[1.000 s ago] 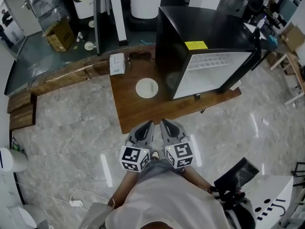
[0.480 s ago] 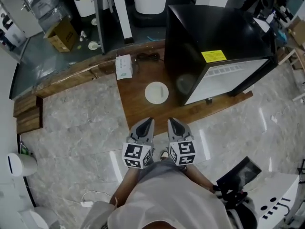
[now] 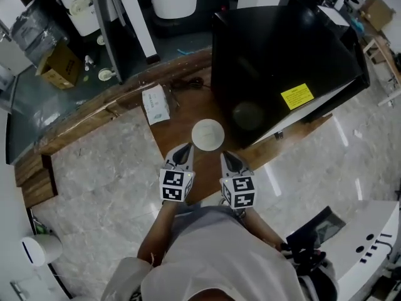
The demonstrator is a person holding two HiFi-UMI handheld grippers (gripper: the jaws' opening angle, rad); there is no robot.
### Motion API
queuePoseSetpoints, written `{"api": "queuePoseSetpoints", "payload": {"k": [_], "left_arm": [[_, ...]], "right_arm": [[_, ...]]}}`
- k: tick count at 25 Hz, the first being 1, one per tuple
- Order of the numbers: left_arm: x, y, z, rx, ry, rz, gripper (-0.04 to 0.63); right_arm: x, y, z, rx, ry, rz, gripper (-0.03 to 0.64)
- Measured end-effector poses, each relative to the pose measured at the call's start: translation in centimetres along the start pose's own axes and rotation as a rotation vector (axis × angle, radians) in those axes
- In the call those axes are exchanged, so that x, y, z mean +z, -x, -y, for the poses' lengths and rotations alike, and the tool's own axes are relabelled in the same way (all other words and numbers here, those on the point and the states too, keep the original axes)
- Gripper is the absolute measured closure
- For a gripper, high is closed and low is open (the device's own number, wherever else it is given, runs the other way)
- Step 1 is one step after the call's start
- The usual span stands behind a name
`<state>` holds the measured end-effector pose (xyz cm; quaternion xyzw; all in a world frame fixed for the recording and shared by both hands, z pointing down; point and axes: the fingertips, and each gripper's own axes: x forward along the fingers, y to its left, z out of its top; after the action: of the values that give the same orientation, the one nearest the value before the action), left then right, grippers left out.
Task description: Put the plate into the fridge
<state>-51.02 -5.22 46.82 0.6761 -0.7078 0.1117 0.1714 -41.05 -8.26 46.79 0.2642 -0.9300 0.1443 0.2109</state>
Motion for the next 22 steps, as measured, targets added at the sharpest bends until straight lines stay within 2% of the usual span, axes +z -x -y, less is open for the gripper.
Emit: {"api": "queuePoseSetpoints", "payload": {"k": [5, 9, 11, 15, 17, 20, 22], "left_arm": [[-3.6, -6.9, -6.1, -0.155, -0.002, -0.111, 0.575], [-6.6, -12.2, -10.6, -0.24, -0.035, -0.23, 0.574], [-8.2, -14.5, -12.0, -0.296, -0.042, -0.28, 0.574], [-11.4, -18.8, -13.6, -0.373, -0.061, -0.388, 0.574], [-12.9, -20.7, -13.8, -0.411, -0.044, -0.422, 0.574], [-14.4, -23.2, -13.7, -0.477, 0.038, -0.448, 0.572], [-15.1, -24.4, -13.8, -0.495, 0.053, -0.481, 0.572]], "right_arm": [[-2.6, -6.7, 0.6, -0.05, -0.111, -0.078, 0.598], [-5.7, -11.6, 1.8, -0.111, -0.205, -0.148, 0.585], [-7.4, -13.9, 1.9, -0.111, -0.23, -0.193, 0.493], [-10.4, -18.0, 3.6, -0.134, -0.328, -0.239, 0.452], [-12.1, -19.8, 5.1, -0.151, -0.426, -0.235, 0.434], [-14.9, -21.9, 7.9, -0.175, -0.592, -0.219, 0.425], [-16.1, -22.7, 9.4, -0.192, -0.658, -0.213, 0.425]]}}
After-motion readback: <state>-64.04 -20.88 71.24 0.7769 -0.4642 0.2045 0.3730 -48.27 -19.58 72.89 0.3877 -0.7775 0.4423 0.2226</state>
